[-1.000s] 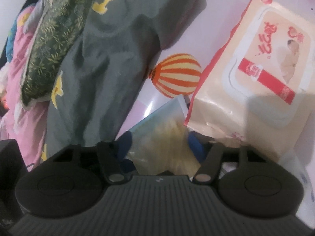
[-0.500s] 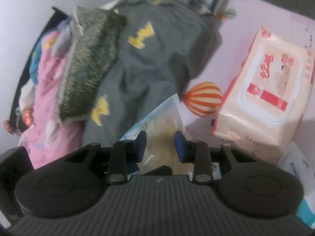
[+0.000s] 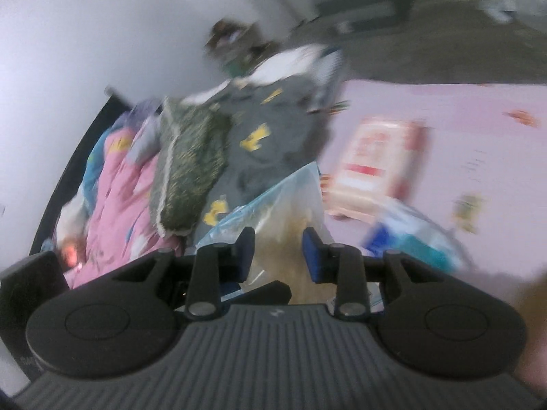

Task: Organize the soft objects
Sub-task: 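Carry the clear zip bag with the right gripper into the cardboard box and release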

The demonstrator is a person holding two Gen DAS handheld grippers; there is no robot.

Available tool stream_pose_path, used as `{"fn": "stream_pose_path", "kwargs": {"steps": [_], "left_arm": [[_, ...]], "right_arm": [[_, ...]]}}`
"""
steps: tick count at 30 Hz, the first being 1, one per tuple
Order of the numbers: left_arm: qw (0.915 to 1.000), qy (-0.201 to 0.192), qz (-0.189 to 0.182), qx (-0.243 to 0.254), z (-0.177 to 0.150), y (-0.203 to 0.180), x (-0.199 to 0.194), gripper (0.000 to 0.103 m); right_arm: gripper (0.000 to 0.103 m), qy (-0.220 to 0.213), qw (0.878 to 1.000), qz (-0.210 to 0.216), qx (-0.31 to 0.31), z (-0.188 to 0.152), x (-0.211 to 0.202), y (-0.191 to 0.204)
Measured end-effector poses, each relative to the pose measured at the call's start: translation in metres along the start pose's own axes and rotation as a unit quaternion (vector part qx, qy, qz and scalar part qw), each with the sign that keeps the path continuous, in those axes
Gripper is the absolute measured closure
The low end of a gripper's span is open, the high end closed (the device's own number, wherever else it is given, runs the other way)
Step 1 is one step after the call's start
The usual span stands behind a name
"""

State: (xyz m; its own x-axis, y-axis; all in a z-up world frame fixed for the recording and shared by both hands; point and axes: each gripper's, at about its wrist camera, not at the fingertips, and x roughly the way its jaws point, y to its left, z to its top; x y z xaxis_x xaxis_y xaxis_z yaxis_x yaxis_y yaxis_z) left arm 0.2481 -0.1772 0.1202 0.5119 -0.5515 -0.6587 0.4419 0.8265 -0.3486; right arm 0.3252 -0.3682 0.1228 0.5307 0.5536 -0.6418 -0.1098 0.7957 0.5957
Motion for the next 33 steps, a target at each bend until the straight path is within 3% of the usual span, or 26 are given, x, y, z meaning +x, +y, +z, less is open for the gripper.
{"fn": "stream_pose_path", "kwargs": {"steps": [4, 9, 14, 17, 19, 21, 25, 33], "left_arm": [[0.9962, 0.045, -0.058, 0.047, -0.017, -0.076, 0.038, 0.063], [0.9829, 0.114, -0.113, 0.090, -0.044, -0.154, 0.101, 0.063], [0.9678, 0.167, -0.136, 0.131, -0.066, -0.210, 0.167, 0.063], [0.9626, 0.182, -0.137, 0.147, -0.080, -0.231, 0.200, 0.058], [0.9607, 0.192, -0.119, 0.162, -0.088, -0.238, 0.216, 0.042], [0.9617, 0.197, -0.089, 0.169, -0.094, -0.240, 0.229, 0.041], [0.9641, 0.201, -0.086, 0.151, -0.092, -0.226, 0.228, 0.041], [0.9799, 0.116, -0.058, 0.151, -0.056, -0.184, 0.155, 0.041]], "right_arm": [[0.074, -0.039, 0.997, -0.045, 0.056, -0.043, -0.084, -0.062], [0.074, -0.072, 0.982, -0.092, 0.149, -0.101, -0.162, -0.152], [0.074, -0.094, 0.963, -0.128, 0.217, -0.146, -0.200, -0.223], [0.074, -0.110, 0.953, -0.159, 0.232, -0.158, -0.209, -0.254], [0.074, -0.118, 0.946, -0.192, 0.232, -0.164, -0.211, -0.270], [0.073, -0.123, 0.941, -0.211, 0.235, -0.168, -0.214, -0.283], [0.073, -0.131, 0.939, -0.212, 0.238, -0.180, -0.214, -0.290], [0.073, -0.142, 0.944, -0.169, 0.245, -0.168, -0.212, -0.278]]}}
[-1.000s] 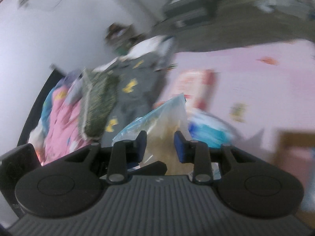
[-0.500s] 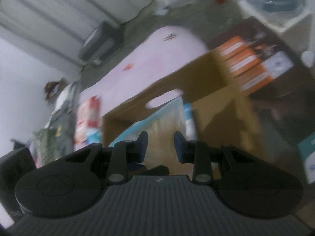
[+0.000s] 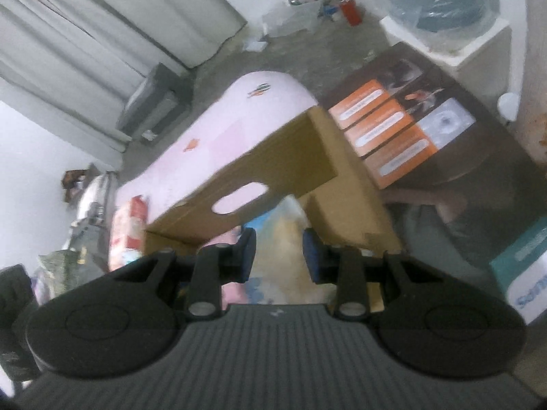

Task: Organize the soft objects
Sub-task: 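Carry the clear zip bag with the right gripper into the cardboard box and release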

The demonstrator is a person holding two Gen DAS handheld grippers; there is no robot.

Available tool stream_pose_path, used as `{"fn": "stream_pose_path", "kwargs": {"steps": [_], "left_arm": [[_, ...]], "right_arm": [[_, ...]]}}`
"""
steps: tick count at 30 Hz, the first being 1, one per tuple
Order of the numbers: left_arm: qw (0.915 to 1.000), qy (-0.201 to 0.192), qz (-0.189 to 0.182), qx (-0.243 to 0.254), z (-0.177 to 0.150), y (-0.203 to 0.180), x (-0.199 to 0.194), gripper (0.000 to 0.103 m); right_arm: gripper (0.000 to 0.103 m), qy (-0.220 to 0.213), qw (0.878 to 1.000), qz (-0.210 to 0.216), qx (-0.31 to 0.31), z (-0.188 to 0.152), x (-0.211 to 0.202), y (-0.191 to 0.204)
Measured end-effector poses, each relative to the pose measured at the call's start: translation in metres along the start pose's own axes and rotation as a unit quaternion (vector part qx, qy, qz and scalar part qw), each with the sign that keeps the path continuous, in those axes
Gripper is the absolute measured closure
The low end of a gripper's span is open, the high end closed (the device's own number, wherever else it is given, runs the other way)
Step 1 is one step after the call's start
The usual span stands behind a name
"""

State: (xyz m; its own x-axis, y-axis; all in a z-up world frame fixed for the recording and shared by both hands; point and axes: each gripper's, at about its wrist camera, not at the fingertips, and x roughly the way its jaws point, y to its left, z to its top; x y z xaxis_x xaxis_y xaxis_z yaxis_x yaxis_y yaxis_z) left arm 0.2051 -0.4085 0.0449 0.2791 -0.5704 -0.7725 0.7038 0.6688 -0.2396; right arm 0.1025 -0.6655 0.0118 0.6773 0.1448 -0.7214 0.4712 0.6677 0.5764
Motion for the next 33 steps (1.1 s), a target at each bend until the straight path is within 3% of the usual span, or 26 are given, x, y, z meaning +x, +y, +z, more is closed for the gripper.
{"fn": "stream_pose_path", "kwargs": {"steps": [7, 9, 16, 21, 28, 31, 33], "left_arm": [[0.9973, -0.044, 0.043, -0.041, -0.015, 0.058, -0.063, 0.040], [0.9960, -0.049, 0.052, -0.055, -0.022, 0.072, -0.075, 0.040], [0.9933, -0.065, 0.062, -0.073, -0.039, 0.103, -0.099, 0.040], [0.9920, -0.077, 0.071, -0.071, -0.052, 0.115, -0.113, 0.038], [0.9876, -0.092, 0.100, -0.078, -0.075, 0.134, -0.135, 0.034], [0.9837, -0.106, 0.114, -0.089, -0.087, 0.147, -0.153, 0.031], [0.9802, -0.116, 0.130, -0.095, -0.099, 0.157, -0.167, 0.030]], "right_arm": [[0.073, 0.088, 0.996, 0.019, -0.008, -0.018, 0.070, 0.026], [0.073, 0.100, 0.995, 0.005, -0.012, -0.023, 0.090, 0.030], [0.073, 0.037, 0.998, -0.055, -0.001, -0.011, 0.113, 0.025], [0.072, 0.035, 0.999, -0.016, 0.033, -0.008, 0.104, 0.025], [0.068, 0.037, 0.997, -0.056, 0.049, -0.017, 0.104, 0.011], [0.066, 0.023, 0.999, -0.033, 0.035, -0.021, 0.088, 0.028], [0.060, 0.010, 1.000, -0.014, 0.020, -0.024, 0.070, 0.040]]}}
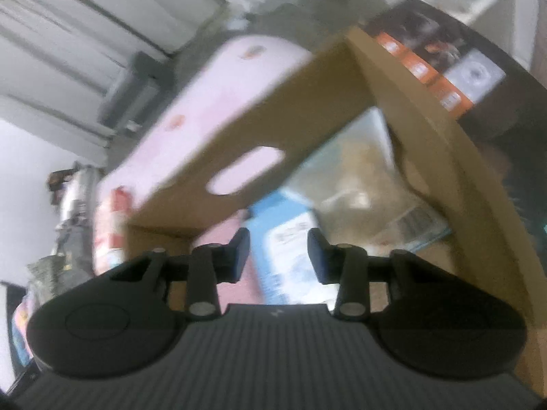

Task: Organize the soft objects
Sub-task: 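Move the right gripper to the blue-and-white wipes pouch and grasp it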

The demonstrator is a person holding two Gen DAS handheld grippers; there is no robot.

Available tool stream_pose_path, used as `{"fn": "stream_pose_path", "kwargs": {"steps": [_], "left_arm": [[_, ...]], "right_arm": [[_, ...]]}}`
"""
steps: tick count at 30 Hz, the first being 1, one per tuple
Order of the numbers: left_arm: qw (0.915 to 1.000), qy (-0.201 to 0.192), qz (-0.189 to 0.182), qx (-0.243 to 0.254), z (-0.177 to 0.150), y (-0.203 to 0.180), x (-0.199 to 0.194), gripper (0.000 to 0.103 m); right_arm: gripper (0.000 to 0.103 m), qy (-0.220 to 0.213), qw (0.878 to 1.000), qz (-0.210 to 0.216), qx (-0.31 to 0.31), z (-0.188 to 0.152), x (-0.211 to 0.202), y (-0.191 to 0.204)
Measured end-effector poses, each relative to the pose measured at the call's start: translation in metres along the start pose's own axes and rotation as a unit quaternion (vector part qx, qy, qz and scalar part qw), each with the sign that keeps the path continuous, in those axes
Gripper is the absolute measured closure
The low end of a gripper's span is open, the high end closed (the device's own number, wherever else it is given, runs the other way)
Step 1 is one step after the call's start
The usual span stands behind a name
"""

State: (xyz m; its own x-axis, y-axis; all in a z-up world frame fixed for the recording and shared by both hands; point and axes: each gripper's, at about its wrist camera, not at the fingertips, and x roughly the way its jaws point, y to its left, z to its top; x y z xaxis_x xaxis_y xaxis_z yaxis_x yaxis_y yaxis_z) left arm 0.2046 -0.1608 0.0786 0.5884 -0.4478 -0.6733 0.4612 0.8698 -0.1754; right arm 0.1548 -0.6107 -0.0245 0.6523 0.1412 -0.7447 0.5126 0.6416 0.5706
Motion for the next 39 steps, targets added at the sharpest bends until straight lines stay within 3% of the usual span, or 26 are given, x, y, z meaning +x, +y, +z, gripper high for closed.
{"fn": "stream_pose_path", "kwargs": {"steps": [9, 17, 22, 30, 34, 39], "left_arm": [[0.9949, -0.021, 0.061, -0.078, -0.036, 0.080, -0.055, 0.030], [0.9892, -0.009, 0.095, -0.112, -0.073, 0.119, -0.076, 0.030], [0.9918, -0.010, 0.083, -0.096, -0.077, 0.115, -0.073, 0.030], [0.9950, 0.032, -0.003, -0.094, -0.043, 0.090, -0.006, 0.035], [0.9888, 0.082, -0.041, -0.118, -0.023, 0.082, 0.049, 0.036], [0.9791, 0.145, -0.043, -0.135, -0.007, 0.075, 0.119, 0.036]], "right_arm": [[0.047, -0.024, 0.992, 0.097, -0.073, -0.044, -0.059, 0.062], [0.046, 0.049, 0.980, 0.161, -0.109, -0.096, -0.032, 0.128], [0.044, 0.097, 0.970, 0.173, -0.143, -0.120, -0.012, 0.184], [0.034, 0.126, 0.960, 0.141, -0.208, -0.097, 0.044, 0.263], [0.032, 0.137, 0.957, 0.103, -0.234, -0.070, 0.092, 0.285], [0.032, 0.147, 0.954, 0.072, -0.253, -0.040, 0.155, 0.296]]}}
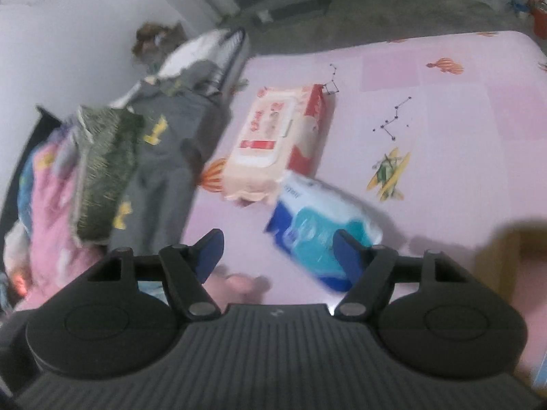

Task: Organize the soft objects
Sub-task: 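Move the right gripper to the blue-and-white wipes pouch and grasp it, then carry the wipes pouch with the right gripper into the cardboard box and release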

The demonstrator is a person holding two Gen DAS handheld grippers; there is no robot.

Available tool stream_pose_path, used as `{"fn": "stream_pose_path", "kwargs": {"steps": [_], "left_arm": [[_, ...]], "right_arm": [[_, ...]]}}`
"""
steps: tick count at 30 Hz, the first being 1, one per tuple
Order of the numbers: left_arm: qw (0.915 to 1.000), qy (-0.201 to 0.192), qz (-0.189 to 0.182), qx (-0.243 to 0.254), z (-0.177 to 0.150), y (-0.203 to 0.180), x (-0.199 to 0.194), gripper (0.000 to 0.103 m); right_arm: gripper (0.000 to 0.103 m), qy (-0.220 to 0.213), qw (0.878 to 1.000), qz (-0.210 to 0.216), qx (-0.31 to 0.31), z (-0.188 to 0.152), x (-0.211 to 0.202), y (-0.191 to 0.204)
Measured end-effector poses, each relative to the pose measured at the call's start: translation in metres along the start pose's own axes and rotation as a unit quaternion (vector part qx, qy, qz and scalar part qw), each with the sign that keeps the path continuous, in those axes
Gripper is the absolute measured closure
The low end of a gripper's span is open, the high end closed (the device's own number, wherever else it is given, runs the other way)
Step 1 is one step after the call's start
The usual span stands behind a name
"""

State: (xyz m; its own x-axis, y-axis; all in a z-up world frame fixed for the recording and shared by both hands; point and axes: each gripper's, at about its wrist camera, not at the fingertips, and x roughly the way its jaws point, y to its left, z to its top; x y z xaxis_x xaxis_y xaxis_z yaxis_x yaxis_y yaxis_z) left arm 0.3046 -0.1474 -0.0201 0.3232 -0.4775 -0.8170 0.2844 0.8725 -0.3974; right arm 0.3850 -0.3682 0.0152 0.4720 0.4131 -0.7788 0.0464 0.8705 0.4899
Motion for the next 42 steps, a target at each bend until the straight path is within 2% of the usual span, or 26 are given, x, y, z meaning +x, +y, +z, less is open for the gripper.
{"fn": "stream_pose_path", "kwargs": {"steps": [5, 11, 14, 19, 22, 27, 33, 38, 42], "left_arm": [[0.9987, 0.043, 0.018, -0.020, 0.025, 0.005, 0.048, 0.036], [0.9967, 0.061, 0.026, -0.046, 0.037, 0.014, 0.076, 0.035], [0.9960, 0.059, 0.031, -0.059, 0.039, 0.019, 0.083, 0.035], [0.9957, 0.044, 0.021, -0.079, 0.047, 0.021, 0.086, 0.035], [0.9950, 0.038, 0.023, -0.090, 0.049, 0.019, 0.085, 0.036], [0.9953, 0.021, 0.033, -0.088, 0.050, 0.012, 0.074, 0.039], [0.9960, -0.010, 0.038, -0.080, 0.050, 0.009, 0.041, 0.039], [0.9960, -0.050, 0.047, -0.057, 0.051, -0.007, -0.006, 0.039], [0.9951, -0.084, 0.044, -0.031, 0.045, -0.037, -0.044, 0.041]], "right_arm": [[0.033, 0.038, 0.999, -0.007, -0.013, 0.031, 0.055, -0.013], [0.034, 0.082, 0.997, -0.005, -0.002, 0.041, 0.104, -0.032], [0.037, 0.106, 0.994, 0.011, 0.015, 0.038, 0.115, -0.039], [0.040, 0.115, 0.993, 0.022, 0.016, 0.037, 0.116, -0.043], [0.047, 0.120, 0.992, 0.027, 0.023, 0.036, 0.118, -0.045], [0.057, 0.118, 0.992, 0.030, 0.027, 0.032, 0.113, -0.045], [0.059, 0.100, 0.993, 0.055, 0.033, 0.029, 0.090, -0.032], [0.060, 0.069, 0.993, 0.088, 0.044, 0.029, 0.053, -0.016], [0.060, 0.034, 0.992, 0.109, 0.052, 0.021, 0.006, -0.007]]}}
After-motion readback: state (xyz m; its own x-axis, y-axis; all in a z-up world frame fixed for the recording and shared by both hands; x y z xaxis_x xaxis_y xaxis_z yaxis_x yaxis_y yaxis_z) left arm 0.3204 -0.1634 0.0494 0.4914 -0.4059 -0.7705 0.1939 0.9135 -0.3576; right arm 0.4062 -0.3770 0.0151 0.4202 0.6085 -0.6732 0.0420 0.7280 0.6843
